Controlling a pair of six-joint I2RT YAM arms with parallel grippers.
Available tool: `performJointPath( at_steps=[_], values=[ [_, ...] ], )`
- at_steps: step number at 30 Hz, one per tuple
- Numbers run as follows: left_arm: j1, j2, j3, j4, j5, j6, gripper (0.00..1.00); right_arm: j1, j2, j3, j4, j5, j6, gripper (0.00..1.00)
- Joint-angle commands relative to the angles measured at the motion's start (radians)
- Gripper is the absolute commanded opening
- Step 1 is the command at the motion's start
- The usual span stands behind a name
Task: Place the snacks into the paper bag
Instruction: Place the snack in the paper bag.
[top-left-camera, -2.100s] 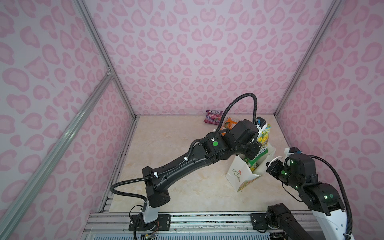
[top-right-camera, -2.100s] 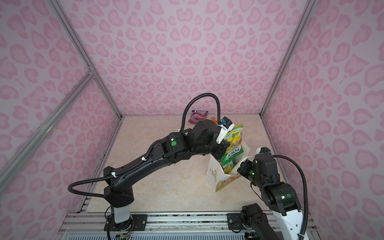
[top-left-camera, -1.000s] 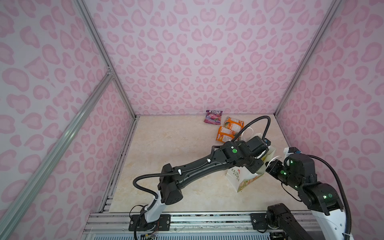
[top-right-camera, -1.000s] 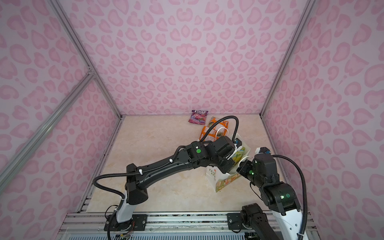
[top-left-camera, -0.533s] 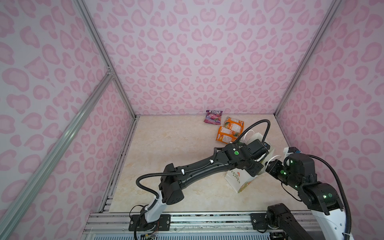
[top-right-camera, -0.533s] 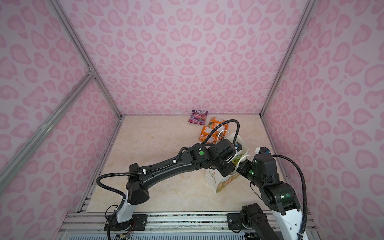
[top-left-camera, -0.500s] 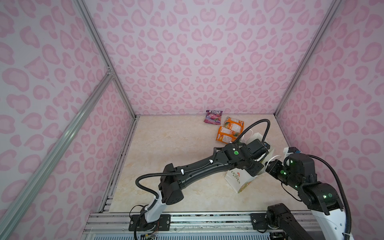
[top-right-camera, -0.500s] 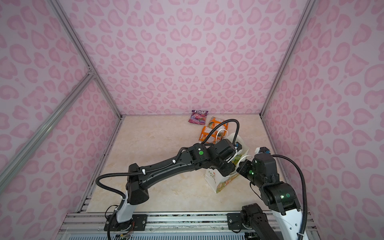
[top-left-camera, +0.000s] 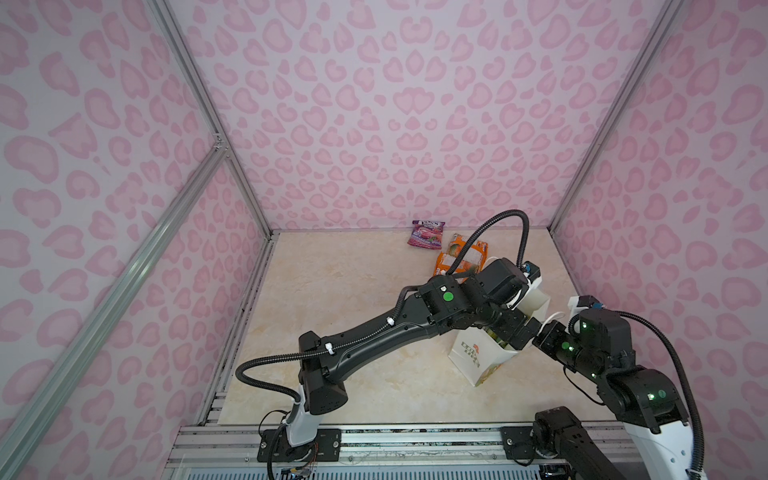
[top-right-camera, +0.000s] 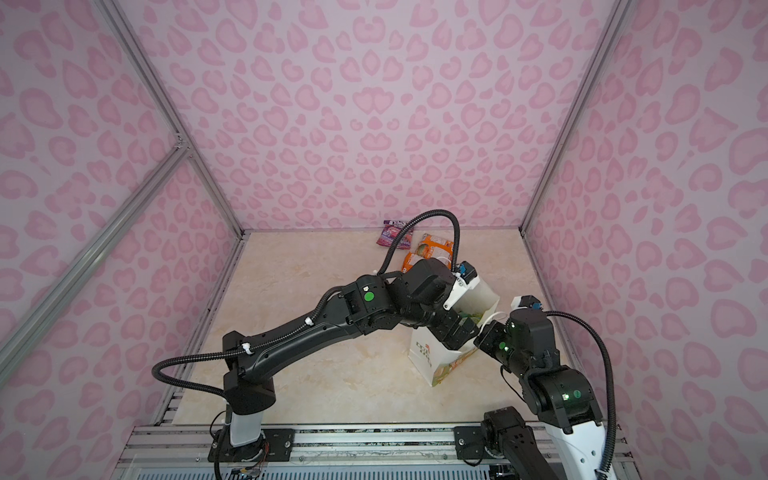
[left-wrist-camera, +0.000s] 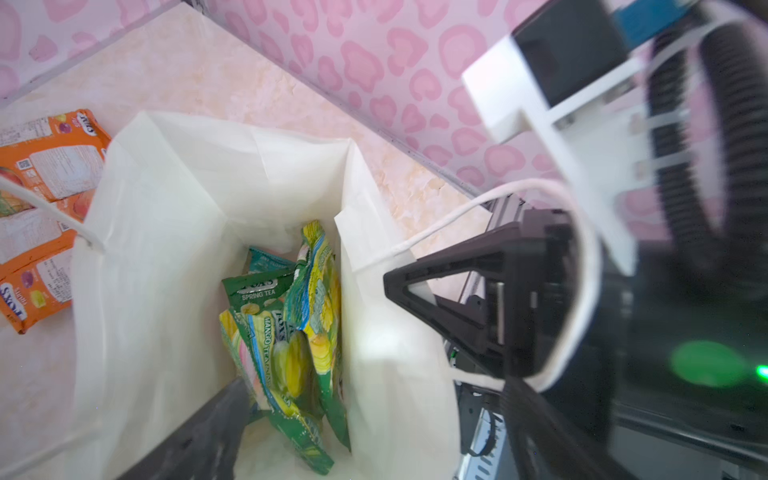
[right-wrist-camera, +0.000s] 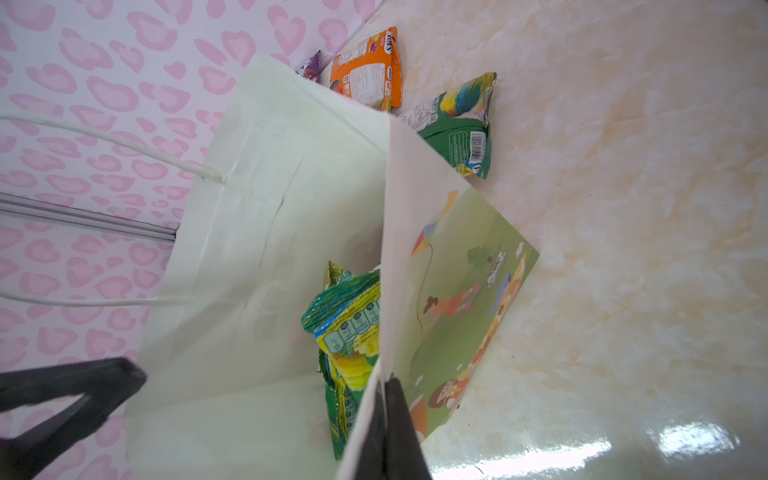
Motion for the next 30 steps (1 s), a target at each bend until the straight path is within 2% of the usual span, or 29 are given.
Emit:
performJointPath(
  at_steps=[1, 5, 9, 11, 13, 17, 20, 24, 30],
  values=[
    [-0.004, -0.080, -0.004, 0.070, 0.075, -0.006, 0.97, 0.002, -0.007, -0.010, 0.001, 0.010, -0.010, 0.00],
    [-0.004, -0.189, -0.078, 0.086, -0.044, 0.021, 0.97, 0.002, -0.014, -0.013, -0.002, 0.017, -0.012, 0.00],
    [0.000, -0.277, -0.197, 0.089, -0.241, 0.053, 0.97, 0.001, -0.017, -0.016, -0.004, 0.020, -0.013, 0.00],
    [0.015, -0.286, -0.243, 0.087, -0.275, 0.068, 0.97, 0.002, -0.018, -0.021, -0.001, 0.019, -0.013, 0.00],
    [0.046, -0.268, -0.250, 0.063, -0.274, 0.061, 0.97, 0.002, -0.018, -0.025, 0.003, 0.017, -0.013, 0.00],
    [0.122, -0.190, -0.212, 0.011, -0.171, 0.038, 0.99, 0.001, -0.016, -0.026, 0.005, 0.015, -0.012, 0.00],
    [0.159, -0.095, -0.117, -0.055, -0.117, 0.035, 0.92, 0.001, -0.019, -0.023, 0.001, 0.018, -0.012, 0.00],
    [0.163, 0.023, -0.010, -0.118, -0.079, 0.059, 0.85, 0.002, -0.024, -0.021, -0.005, 0.020, -0.010, 0.00],
    [0.166, 0.158, 0.129, -0.207, -0.165, 0.032, 0.61, 0.001, -0.030, -0.015, -0.016, 0.031, -0.015, 0.00]
  ],
)
